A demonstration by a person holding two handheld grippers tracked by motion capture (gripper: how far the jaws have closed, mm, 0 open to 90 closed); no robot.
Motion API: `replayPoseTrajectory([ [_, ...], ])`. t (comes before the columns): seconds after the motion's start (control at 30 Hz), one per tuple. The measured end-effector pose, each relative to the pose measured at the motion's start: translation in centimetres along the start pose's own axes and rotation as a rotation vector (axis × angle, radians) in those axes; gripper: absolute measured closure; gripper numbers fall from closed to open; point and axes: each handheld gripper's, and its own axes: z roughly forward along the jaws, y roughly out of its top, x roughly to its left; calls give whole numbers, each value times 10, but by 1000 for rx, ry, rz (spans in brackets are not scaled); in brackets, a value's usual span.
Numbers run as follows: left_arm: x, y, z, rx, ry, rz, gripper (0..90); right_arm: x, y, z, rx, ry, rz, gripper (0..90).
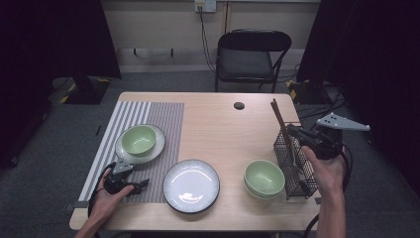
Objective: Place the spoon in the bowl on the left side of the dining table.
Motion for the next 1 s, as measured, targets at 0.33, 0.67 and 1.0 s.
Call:
replayPoseTrajectory([
  [0.33,-6,8,-7,-57,-17,5,226,15,23,3,-28,18,-47,895],
  [0.67,-4,13,-11,-110,-109,-50,206,30,33,21,-24,63,-56,895],
  [1.0,-13,24,-14,-148,-162,-37,278,43,36,47,-30,125,-35,895],
])
